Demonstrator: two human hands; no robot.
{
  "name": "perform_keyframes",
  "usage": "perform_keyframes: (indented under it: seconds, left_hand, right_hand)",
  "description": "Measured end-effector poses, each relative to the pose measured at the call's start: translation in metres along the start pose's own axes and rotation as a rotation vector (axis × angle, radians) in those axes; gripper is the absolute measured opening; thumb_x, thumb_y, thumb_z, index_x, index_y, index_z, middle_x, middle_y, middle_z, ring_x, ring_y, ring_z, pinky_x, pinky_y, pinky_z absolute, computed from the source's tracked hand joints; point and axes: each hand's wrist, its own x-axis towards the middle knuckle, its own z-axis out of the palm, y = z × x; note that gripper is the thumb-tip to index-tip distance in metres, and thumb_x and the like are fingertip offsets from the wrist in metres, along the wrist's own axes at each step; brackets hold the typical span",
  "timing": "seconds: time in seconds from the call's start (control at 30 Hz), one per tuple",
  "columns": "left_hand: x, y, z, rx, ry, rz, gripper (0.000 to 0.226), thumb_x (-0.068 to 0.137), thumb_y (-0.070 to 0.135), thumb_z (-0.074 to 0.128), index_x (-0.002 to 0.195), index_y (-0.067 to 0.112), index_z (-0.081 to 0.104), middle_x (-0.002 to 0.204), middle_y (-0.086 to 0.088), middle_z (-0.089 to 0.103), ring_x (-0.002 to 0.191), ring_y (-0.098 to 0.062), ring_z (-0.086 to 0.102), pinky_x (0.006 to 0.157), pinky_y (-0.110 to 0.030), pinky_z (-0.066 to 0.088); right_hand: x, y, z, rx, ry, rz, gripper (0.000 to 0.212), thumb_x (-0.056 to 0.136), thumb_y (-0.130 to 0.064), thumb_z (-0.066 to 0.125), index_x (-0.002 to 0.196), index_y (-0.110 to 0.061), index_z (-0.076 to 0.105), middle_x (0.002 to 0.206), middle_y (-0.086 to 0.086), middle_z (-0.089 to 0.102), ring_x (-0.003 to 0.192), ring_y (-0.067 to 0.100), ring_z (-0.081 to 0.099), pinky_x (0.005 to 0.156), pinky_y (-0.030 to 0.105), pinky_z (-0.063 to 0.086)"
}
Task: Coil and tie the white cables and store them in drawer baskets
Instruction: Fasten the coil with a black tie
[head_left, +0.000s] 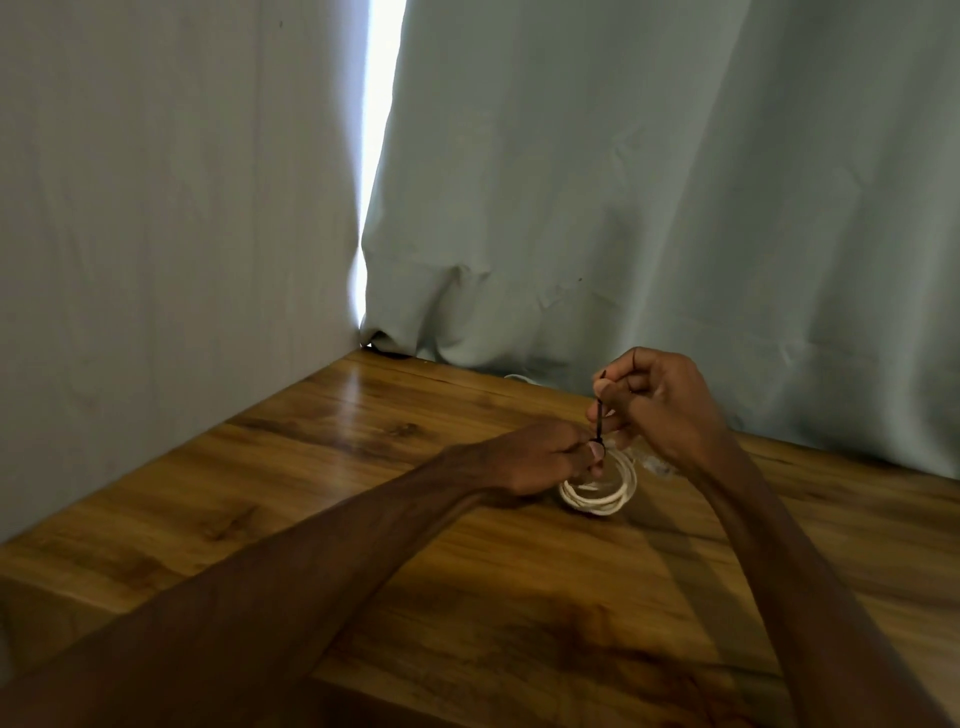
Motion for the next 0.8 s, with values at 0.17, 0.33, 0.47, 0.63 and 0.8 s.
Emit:
perform_keyframes:
  seconds: [0.17,0.33,0.47,0.63,0.8]
  left_hand:
    - [0.001,-0.001,-0.005,0.055,-0.021,0.012,0.031,0.108,0.036,0.043,0.103,0.021,0.069,0.099,0.006,0.071,0.092,-0.011,0.067,0.088,-0.038,0.054]
    - [-0.002,0.003,-0.006,0.037,-0.022,-0.006,0.031,0.106,0.045,0.044,0.088,0.030,0.064,0.087,0.010,0.066,0.082,-0.009,0.062,0.084,-0.043,0.052]
    - [-0.002,0.008,-0.008,0.029,0.012,0.012,0.045,0.105,0.051,0.040,0.096,0.014,0.065,0.091,-0.002,0.068,0.088,-0.023,0.065,0.088,-0.053,0.052]
    - [-0.001,0.011,-0.008,0.059,0.013,0.142,0.034,0.109,0.042,0.042,0.083,0.037,0.064,0.075,0.008,0.057,0.070,-0.008,0.055,0.070,-0.042,0.049]
    - [-0.007,0.019,-0.010,0.028,0.026,0.206,0.035,0.111,0.032,0.041,0.090,0.046,0.064,0.071,0.009,0.054,0.066,-0.010,0.052,0.065,-0.034,0.044]
  right_hand:
    - [-0.001,0.004,-0.004,0.185,0.016,0.142,0.005,0.098,-0.002,0.062,0.097,0.000,0.067,0.075,0.017,0.074,0.056,0.021,0.067,0.040,0.023,0.046]
    - [0.002,0.011,-0.004,0.256,0.070,0.176,0.006,0.099,-0.003,0.061,0.099,0.000,0.066,0.076,0.015,0.073,0.056,0.018,0.069,0.042,0.024,0.050]
    - [0.002,0.012,-0.004,0.298,0.145,0.165,0.010,0.100,-0.003,0.060,0.105,0.003,0.064,0.077,0.013,0.074,0.058,0.020,0.071,0.046,0.027,0.055]
    - [0.002,0.011,-0.002,0.267,0.143,0.132,0.018,0.102,-0.005,0.058,0.114,0.007,0.061,0.082,0.014,0.074,0.057,0.021,0.071,0.049,0.032,0.060]
    - [0.002,0.009,0.001,0.246,0.133,0.088,0.019,0.103,-0.008,0.058,0.113,0.008,0.057,0.084,0.021,0.073,0.048,0.021,0.067,0.044,0.032,0.058]
